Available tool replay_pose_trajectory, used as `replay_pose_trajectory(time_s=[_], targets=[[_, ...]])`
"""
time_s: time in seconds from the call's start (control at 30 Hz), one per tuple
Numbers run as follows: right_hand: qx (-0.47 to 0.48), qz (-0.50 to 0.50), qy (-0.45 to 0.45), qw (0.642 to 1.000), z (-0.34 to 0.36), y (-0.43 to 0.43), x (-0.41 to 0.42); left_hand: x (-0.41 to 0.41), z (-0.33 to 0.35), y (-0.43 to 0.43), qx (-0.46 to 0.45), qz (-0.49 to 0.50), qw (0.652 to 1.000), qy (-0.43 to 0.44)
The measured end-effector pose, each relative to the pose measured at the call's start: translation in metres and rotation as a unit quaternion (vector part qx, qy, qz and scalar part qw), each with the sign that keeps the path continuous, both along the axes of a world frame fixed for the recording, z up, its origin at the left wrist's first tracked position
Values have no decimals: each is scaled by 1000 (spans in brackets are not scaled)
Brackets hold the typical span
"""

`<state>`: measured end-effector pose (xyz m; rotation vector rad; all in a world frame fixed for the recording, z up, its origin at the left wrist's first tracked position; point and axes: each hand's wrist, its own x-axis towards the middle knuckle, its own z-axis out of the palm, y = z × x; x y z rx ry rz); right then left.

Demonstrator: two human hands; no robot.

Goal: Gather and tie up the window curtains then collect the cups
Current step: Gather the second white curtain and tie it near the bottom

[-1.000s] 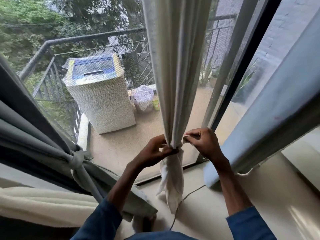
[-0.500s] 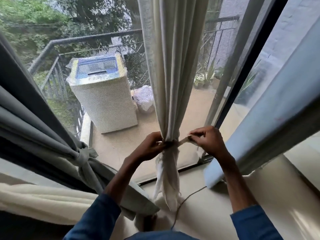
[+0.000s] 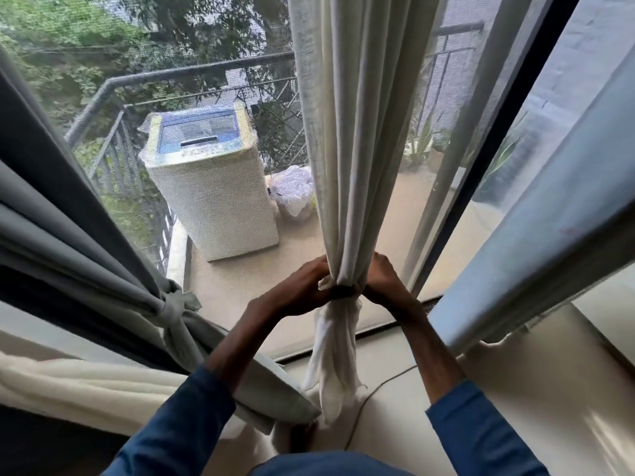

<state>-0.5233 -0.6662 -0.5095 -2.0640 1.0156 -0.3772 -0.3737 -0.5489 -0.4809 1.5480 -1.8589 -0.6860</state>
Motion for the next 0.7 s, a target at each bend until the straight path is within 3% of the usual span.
replay_pose_trajectory(time_s=[0.17,0.27,0.33,0.57,0.7], targets=[[17,26,46,998,1,-11,-7,-7,12,0,16,27,995,-97],[58,61,96,992,-4,-20,-23,-5,9,-5,-6,91,973,-214],[88,81,89,989,-8,-21,-34,5,5,-10,4,129,961,-244],[139,72,-63,986,0,10,-32,6,6,-20,41,183,976,-108],[208,72,-116,969,3,23,-28,-4,-3,-25,32,213,973,-87]])
